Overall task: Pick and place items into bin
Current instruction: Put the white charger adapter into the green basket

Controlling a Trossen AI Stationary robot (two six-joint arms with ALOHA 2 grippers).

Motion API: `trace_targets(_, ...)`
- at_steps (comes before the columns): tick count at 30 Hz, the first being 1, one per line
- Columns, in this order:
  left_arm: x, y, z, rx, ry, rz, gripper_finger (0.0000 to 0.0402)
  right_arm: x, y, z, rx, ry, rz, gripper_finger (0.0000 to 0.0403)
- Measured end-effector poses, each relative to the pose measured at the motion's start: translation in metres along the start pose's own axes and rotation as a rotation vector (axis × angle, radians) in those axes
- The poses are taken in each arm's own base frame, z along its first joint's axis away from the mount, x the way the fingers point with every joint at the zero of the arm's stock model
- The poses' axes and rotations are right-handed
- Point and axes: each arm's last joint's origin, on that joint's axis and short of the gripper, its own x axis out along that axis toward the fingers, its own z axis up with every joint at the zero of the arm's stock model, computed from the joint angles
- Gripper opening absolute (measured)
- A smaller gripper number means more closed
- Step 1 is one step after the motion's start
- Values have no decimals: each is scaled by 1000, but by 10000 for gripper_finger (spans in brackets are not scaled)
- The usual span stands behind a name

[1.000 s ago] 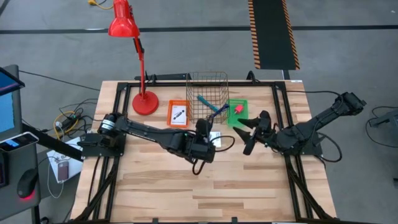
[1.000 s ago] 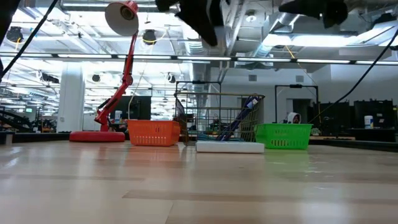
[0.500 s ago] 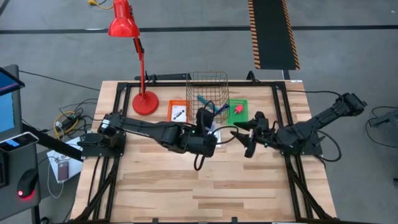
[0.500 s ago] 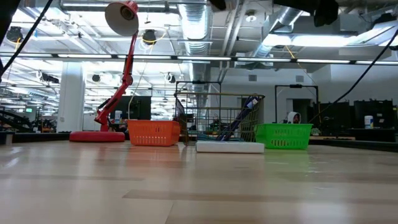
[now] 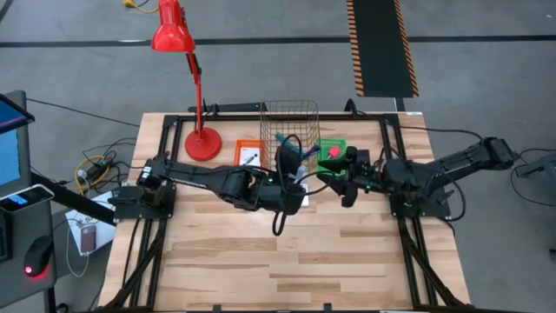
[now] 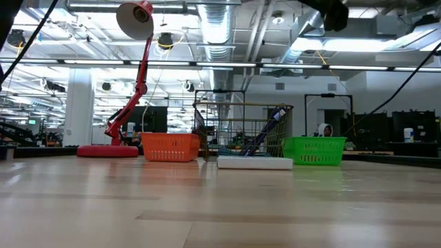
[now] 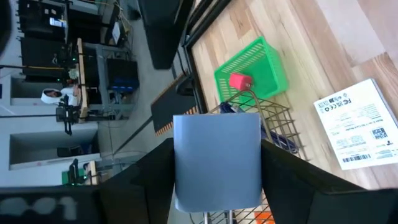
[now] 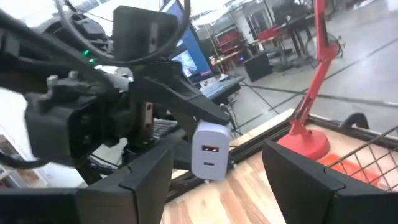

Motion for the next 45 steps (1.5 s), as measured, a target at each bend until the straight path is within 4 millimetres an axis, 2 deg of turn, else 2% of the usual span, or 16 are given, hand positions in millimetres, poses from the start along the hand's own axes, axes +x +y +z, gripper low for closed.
trace_targets(9,2,2,-1,8,8,14,185,10,-12,-1,23,17,-3,250)
trace_targets(15,2,3,-1,16,10,20,185,22,-10,-12,18,32,16,250)
trace_targets(27,2,2,-1,19,13,18,185,59,5,-16,-50,73,35,250)
trace_targets(35,2,2,-2,16,17,14,185,71,1,-13,-75,66,9,244)
trace_targets(38,2,1,-2,9,17,7,185,72,0,-12,-75,61,3,220)
trace_targets(44,2,1,-2,7,21,10,188,72,-1,-12,-85,67,17,108)
trace_targets(45,2,1,-2,7,23,12,190,72,-1,-12,-88,69,26,108)
